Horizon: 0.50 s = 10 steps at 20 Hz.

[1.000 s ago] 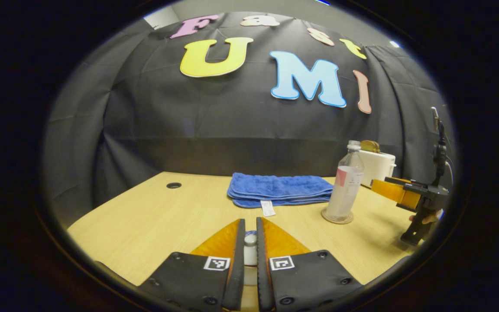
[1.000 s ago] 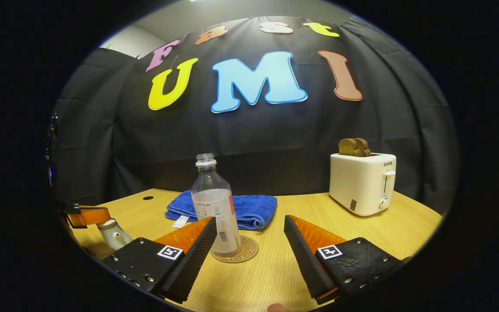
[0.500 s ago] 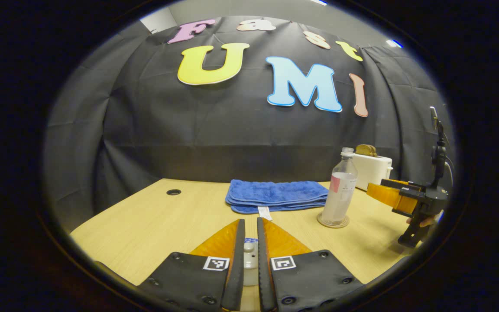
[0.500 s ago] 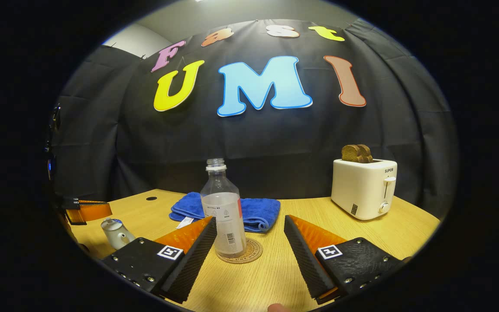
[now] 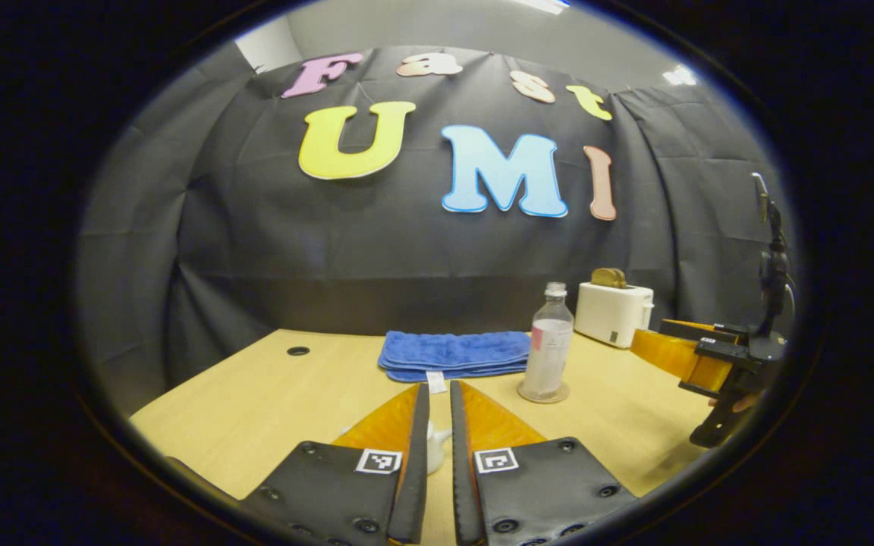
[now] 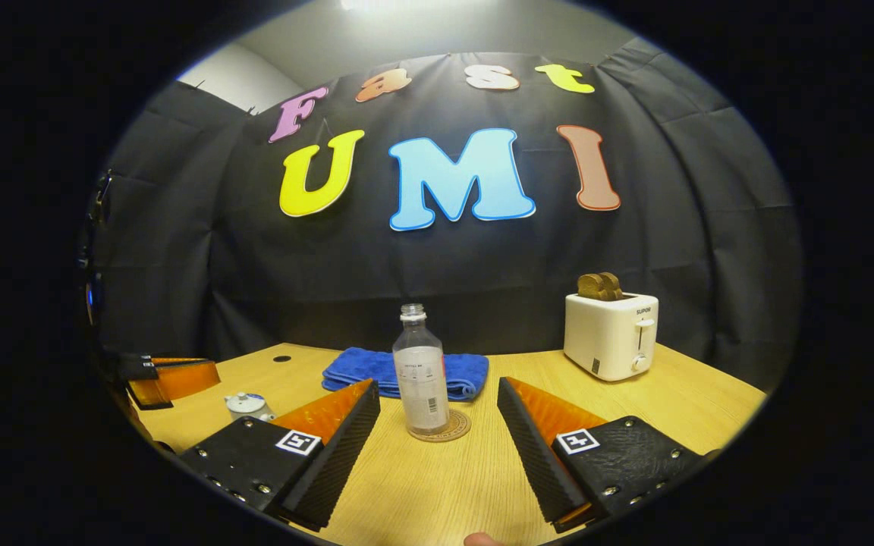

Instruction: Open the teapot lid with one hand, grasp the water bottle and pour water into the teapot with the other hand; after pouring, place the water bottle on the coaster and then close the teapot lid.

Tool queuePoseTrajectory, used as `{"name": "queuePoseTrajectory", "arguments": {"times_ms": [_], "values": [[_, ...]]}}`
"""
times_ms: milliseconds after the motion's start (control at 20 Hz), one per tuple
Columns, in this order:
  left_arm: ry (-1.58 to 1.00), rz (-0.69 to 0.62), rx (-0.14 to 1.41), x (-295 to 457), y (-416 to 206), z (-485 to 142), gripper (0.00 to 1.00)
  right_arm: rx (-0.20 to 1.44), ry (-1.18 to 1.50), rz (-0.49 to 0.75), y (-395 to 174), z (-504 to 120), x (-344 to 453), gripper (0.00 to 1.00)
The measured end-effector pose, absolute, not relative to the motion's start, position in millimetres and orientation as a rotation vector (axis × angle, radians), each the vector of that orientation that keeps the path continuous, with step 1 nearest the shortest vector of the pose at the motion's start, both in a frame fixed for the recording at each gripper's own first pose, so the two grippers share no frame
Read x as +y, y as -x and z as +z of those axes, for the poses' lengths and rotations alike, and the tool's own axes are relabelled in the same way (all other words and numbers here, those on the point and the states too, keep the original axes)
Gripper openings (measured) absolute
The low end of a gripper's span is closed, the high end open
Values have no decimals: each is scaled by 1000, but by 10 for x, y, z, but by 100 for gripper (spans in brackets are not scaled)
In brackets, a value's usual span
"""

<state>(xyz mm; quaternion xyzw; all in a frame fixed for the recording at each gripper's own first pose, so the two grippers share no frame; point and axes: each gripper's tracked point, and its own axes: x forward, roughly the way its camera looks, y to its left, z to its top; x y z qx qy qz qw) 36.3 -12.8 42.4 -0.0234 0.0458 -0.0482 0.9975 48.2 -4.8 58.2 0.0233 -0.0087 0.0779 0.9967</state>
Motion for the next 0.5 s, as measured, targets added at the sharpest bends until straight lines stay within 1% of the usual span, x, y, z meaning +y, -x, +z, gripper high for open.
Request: {"name": "queuePoseTrajectory", "arguments": {"times_ms": [250, 500], "values": [[58, -109, 66, -251, 52, 486, 22, -32, -35, 144, -31, 620, -18, 97], [53, -107, 68, -301, 313, 386, 22, -30, -19, 110, 237, 502, 11, 97]]}}
